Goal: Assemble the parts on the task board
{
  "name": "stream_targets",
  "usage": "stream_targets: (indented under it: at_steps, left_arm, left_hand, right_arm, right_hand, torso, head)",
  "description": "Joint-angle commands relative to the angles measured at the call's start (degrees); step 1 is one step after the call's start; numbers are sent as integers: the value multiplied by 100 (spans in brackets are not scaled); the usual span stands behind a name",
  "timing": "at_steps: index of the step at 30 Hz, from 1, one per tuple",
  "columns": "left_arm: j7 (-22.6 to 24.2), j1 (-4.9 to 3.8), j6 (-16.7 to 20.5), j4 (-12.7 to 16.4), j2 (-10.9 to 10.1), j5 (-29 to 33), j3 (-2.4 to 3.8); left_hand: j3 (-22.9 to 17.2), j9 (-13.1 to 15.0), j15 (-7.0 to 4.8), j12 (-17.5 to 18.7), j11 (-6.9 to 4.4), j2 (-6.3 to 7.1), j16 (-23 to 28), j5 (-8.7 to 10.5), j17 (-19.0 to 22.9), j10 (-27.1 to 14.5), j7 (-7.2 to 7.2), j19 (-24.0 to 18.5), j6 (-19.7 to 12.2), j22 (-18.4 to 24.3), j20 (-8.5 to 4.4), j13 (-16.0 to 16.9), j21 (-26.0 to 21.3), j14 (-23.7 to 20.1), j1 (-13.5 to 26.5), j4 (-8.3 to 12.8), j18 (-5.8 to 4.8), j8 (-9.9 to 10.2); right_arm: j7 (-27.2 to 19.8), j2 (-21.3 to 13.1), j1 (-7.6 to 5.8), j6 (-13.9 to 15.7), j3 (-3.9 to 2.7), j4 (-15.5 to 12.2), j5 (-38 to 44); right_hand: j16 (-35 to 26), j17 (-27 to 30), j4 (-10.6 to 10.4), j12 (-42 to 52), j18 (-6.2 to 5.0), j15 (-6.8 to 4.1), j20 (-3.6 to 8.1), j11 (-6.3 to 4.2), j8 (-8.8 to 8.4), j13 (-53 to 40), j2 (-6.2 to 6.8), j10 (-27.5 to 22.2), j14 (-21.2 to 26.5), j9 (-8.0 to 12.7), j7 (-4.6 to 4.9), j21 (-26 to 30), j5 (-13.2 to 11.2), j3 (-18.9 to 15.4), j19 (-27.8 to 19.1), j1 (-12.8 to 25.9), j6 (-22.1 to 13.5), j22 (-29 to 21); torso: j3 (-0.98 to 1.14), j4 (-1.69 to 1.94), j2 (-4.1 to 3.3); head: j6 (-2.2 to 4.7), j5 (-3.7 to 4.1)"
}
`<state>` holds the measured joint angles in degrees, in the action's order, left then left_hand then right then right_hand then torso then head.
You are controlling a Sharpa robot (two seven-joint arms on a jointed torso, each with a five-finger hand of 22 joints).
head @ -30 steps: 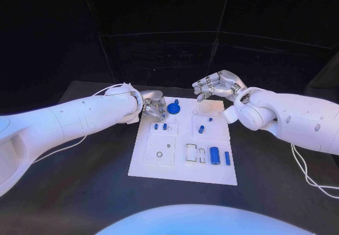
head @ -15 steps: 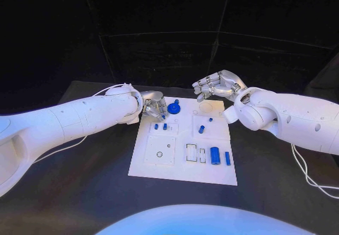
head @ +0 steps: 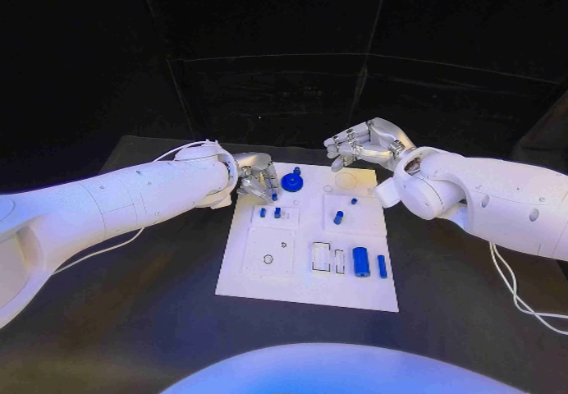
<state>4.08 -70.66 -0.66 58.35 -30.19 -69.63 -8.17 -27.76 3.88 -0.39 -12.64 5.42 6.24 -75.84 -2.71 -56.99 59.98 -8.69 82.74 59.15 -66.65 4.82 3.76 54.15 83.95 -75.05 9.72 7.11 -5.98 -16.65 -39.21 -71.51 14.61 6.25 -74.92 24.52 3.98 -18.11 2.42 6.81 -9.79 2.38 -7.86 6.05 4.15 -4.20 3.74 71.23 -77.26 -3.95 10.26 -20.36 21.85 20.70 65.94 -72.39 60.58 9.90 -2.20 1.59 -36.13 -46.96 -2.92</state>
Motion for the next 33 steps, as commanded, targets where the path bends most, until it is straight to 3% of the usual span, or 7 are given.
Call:
stream_targets:
  at_steps: [1,10,13,16,23,28,33]
  left_arm:
    - [58,-8,87,35,-64,93,5]
    - [578,-76,536,143,-497,1684,19]
    - [876,-111,777,232,-679,2511,20]
    - [1170,-130,899,364,-830,3649,19]
    - [1770,-111,885,955,-1096,6392,-5]
    - [2094,-68,889,1406,-1280,6926,-12]
    - [2257,-45,927,1643,-1375,7045,-14]
  left_hand:
    - [35,-3,45,15,1,15,-14,-12,10,-55,-8,-33,-28,16,29,5,-43,31,62,5,-38,23]
    - [122,-2,56,-27,10,4,0,-10,70,-61,-23,-66,-14,128,50,17,-216,21,198,-84,-3,28]
    - [365,-4,73,-67,19,71,54,-7,199,-63,-52,-112,-26,254,70,28,-412,-10,520,-283,31,42]
    - [568,3,65,-136,9,38,151,-8,389,-33,-50,-188,7,424,78,48,-674,-74,684,-442,81,32]
    - [820,12,21,-457,-81,-173,836,-7,1647,240,37,-811,141,1412,71,131,-2244,-667,532,-548,328,-40]
    - [876,10,18,-536,-95,-252,1039,-12,2026,278,47,-912,165,1509,74,138,-2389,-875,431,-551,333,-57]
    - [889,12,15,-560,-101,-268,1064,-12,2077,300,49,-927,184,1532,73,140,-2418,-908,397,-544,333,-70]
  right_arm:
    - [-36,-21,-11,138,-3,9,238]
    - [60,-187,-11,457,-4,227,1207]
    - [238,-289,-11,461,-4,242,1897]
    - [578,-419,-10,461,-4,123,3117]
    - [1677,-652,28,250,-3,-297,5400]
    - [2083,-732,60,43,-3,-430,6277]
    - [2238,-726,117,-99,-3,-467,6580]
  right_hand:
    - [-51,35,27,-66,-41,52,-33,34,-44,26,36,-133,137,15,46,64,9,45,-57,-66,-113,-28]
    - [276,-30,441,-56,-67,-99,122,0,63,42,49,-274,-268,-12,-13,-285,-379,37,297,-543,-37,163]
    - [879,-331,536,15,-48,-314,322,-110,105,39,13,-172,-929,-17,-109,-879,-459,-70,846,-612,100,491]
    - [1942,-897,605,62,-17,-370,430,-163,88,40,-51,-83,-821,2,-152,-1376,-439,-18,897,-598,201,826]
    - [2645,-1312,570,92,-38,-391,419,-252,48,22,-20,-26,-929,1,-212,-1905,-964,136,876,-454,278,1195]
    - [3603,-2027,329,-95,53,-352,368,-196,-66,62,253,-320,-957,30,-213,-2624,-1031,44,1088,-77,-20,1988]
    - [4565,-2798,246,-149,152,-327,328,-152,-40,52,319,-362,-962,9,-175,-3305,-1024,101,1250,-112,-51,2766]
  torso:
    - [0,-4,1]
    - [10,9,24]
    - [15,1,31]
    - [18,2,40]
    - [1,4,39]
    - [8,5,32]
    - [-3,15,27]
  head:
    - [-3,1]
    - [25,27]
    - [51,39]
    - [111,125]
    - [272,377]
    - [371,458]
    - [388,550]
